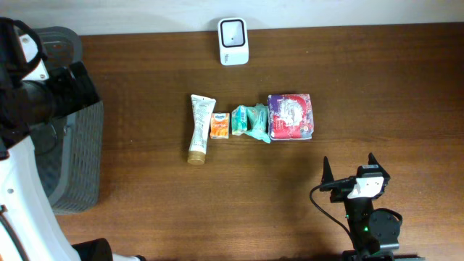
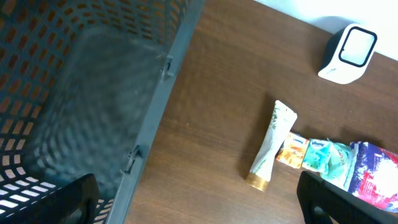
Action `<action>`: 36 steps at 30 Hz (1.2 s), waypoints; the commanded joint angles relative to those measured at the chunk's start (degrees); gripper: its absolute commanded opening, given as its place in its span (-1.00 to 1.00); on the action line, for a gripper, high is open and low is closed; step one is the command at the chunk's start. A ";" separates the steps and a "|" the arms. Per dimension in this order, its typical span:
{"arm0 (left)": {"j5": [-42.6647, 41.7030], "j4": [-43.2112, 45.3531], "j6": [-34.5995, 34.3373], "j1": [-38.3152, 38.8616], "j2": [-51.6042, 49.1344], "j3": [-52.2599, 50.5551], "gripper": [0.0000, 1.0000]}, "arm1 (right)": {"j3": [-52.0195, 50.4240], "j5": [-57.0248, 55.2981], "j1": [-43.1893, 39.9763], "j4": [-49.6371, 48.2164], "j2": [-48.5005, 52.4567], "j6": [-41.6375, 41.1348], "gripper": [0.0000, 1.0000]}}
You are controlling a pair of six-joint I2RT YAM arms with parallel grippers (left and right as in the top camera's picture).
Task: Scan the item barcode
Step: 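Move the right gripper forward toward the pink tissue pack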
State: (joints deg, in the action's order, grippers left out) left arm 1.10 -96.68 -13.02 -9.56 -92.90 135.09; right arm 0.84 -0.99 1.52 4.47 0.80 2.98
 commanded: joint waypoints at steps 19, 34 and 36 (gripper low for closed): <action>0.22 -0.02 0.72 -0.35 0.13 -0.17 0.98 | 31.21 34.12 -0.04 -16.00 17.46 15.69 0.97; 0.20 -0.02 0.72 -0.35 0.13 -0.17 0.98 | 98.97 34.56 -1.01 61.99 93.77 17.20 0.97; 0.20 -0.04 0.72 -0.35 0.13 -0.17 0.98 | 98.90 29.42 -6.73 61.75 96.43 6.97 0.98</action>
State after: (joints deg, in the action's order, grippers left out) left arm 1.10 -96.68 -13.02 -9.67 -93.01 134.78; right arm 98.48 30.98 -1.13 66.63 95.20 17.10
